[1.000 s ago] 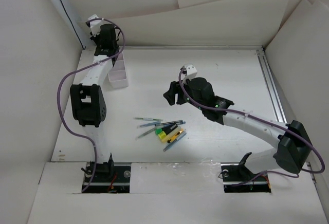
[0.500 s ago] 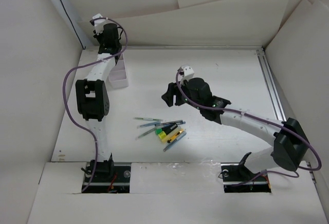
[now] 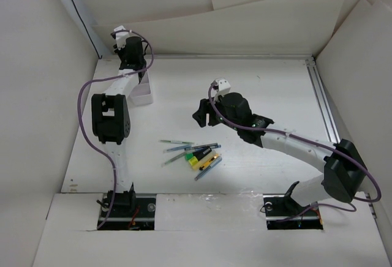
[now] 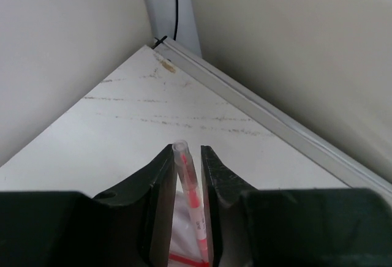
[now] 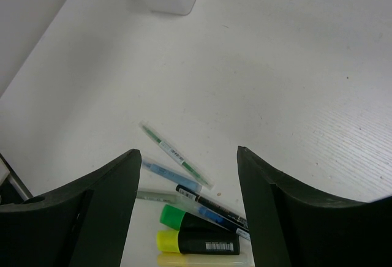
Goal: Sort the stationery into containers
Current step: Place the pen in the storage box, then pick up the pen from the center of the board.
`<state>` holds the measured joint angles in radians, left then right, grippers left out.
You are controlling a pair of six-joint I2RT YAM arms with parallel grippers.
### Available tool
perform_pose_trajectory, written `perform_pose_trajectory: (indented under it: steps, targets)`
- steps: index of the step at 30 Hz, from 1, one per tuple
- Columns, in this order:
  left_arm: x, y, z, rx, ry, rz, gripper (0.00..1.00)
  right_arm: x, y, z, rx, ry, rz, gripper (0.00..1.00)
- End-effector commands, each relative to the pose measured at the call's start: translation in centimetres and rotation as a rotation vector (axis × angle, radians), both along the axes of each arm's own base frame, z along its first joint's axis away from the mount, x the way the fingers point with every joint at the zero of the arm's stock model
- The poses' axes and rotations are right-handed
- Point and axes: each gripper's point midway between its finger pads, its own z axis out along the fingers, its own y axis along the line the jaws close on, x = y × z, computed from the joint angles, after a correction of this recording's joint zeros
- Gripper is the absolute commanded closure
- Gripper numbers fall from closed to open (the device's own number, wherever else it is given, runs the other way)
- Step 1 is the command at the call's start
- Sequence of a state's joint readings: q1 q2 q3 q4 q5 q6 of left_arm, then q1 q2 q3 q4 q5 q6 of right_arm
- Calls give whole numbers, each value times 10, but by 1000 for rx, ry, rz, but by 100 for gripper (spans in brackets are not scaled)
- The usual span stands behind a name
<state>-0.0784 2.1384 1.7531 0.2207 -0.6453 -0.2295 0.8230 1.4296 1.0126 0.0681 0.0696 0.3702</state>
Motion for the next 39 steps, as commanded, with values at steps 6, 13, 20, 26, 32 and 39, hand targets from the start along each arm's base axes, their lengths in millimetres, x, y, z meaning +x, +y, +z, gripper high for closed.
perform_pose_trajectory:
  steps: [6, 13, 20, 26, 32, 39]
  targets:
    - [-16, -7, 74, -31, -160, -11, 74, 4, 2, 25, 61, -55, 3, 30]
    - [-42, -22, 134, -80, -267, -93, 59, -2, 14, 16, 48, -36, 82, 32]
    - [-76, -35, 174, -147, -340, -149, 51, -4, 25, 8, 28, -18, 141, 72]
    - [-129, -84, 147, -377, -321, -348, 37, -23, 57, -22, -78, 83, 333, 100]
    - [-202, -128, 70, -655, -319, -535, 59, -20, 57, -54, -160, 127, 315, 100]
    - [-263, -157, 0, -682, -114, -644, 58, -15, 56, -95, -265, 208, 306, 52]
